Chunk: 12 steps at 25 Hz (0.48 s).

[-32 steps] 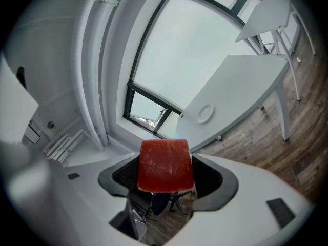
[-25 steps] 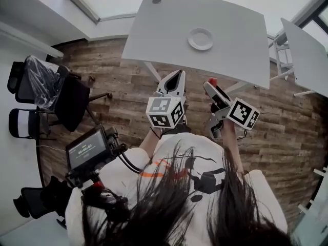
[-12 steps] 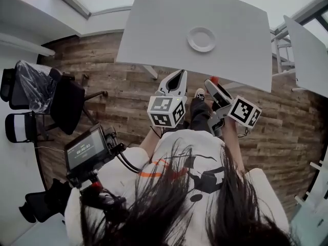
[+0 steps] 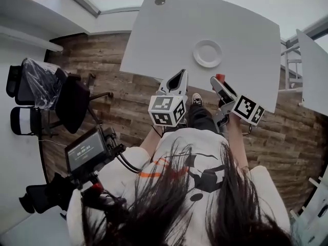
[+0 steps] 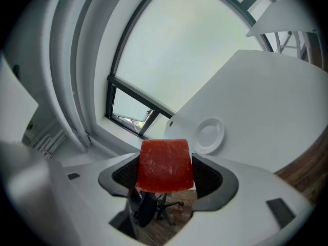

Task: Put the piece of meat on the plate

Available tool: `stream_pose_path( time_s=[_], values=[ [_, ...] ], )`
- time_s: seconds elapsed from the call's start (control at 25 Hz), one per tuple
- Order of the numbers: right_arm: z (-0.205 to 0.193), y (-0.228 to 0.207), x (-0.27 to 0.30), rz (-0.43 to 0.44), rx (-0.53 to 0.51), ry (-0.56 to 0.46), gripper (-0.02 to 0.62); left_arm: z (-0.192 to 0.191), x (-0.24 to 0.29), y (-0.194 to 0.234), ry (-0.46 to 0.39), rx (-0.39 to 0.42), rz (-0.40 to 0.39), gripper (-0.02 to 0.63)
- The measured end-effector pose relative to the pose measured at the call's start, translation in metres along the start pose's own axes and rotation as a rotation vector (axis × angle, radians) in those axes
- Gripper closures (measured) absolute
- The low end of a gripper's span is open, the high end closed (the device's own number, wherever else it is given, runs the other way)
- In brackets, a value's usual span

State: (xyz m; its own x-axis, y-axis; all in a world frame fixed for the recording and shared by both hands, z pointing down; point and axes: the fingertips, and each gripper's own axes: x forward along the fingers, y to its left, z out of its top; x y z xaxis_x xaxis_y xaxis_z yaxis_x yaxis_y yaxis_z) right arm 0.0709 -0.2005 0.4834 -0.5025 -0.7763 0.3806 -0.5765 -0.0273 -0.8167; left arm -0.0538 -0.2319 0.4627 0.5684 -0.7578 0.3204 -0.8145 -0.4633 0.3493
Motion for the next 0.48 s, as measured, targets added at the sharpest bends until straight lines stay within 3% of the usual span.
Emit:
stream_pose_path(
  time_s=[0.16, 0.48],
  values=[
    [0.015, -0.014, 0.011, -0.036, -0.057, 0.017, 0.284, 0.010, 0.007, 0.013, -0.021, -0.004, 0.049, 0.601],
    [0.058, -0.074, 0.062, -0.137, -0.180, 0.092, 0.284, 0.002, 0.057, 0.028, 0.034, -0.025, 0.133, 0.601]
  ],
)
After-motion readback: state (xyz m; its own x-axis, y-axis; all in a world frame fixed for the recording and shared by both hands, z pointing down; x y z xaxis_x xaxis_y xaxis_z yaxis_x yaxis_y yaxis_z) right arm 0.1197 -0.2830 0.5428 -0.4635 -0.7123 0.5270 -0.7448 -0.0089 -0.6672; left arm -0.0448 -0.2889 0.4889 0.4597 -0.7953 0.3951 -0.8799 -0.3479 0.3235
